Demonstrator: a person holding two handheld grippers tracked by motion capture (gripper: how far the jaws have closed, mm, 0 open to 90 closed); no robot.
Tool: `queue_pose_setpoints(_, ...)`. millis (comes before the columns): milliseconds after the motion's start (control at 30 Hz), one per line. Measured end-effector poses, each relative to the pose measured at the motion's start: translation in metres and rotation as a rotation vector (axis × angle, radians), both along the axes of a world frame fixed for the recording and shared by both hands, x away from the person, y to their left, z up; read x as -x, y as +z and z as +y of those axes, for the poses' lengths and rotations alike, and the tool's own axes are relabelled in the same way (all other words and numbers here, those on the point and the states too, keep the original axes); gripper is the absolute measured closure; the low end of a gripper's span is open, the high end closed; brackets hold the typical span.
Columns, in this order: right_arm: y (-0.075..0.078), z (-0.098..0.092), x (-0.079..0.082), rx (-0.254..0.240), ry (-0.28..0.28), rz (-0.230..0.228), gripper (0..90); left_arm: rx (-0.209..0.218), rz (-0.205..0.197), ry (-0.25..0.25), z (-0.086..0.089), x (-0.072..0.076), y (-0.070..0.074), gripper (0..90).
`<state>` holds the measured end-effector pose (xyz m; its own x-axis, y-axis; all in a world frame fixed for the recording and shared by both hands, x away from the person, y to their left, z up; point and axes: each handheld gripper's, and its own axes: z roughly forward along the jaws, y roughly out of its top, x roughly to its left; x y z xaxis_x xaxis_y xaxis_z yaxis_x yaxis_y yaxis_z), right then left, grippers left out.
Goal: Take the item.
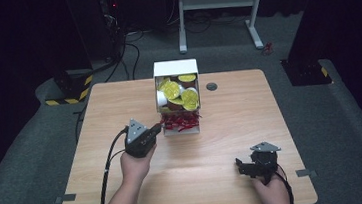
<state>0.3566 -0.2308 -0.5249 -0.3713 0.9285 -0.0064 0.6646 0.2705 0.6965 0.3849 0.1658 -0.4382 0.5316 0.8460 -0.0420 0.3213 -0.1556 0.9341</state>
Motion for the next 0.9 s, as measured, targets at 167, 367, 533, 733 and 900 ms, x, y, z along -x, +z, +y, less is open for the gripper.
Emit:
queue_pose_setpoints(167,0.000,0.000,0.000,0.000,0.001,-0.001,7.8,0.014,0.000,-0.019,0.003,0.006,0.004,88.9)
queue_pose_setpoints(367,0.000,0.000,0.000,0.002,0.003,-0.001,7.8,0.023,-0.013,-0.026,0.008,0.013,0.009,88.9)
queue_pose_setpoints(533,0.000,0.000,0.000,0.002,0.003,-0.001,7.8,0.034,-0.017,-0.030,0.012,0.017,0.010,88.9)
queue_pose_setpoints(733,0.000,0.000,0.000,0.002,0.003,-0.001,7.8,0.044,-0.030,-0.041,0.017,0.024,0.011,88.9)
queue_pose_setpoints(900,0.000,0.000,0.000,0.002,0.003,-0.001,7.8,0.057,-0.032,-0.045,0.022,0.029,0.012,89.0)
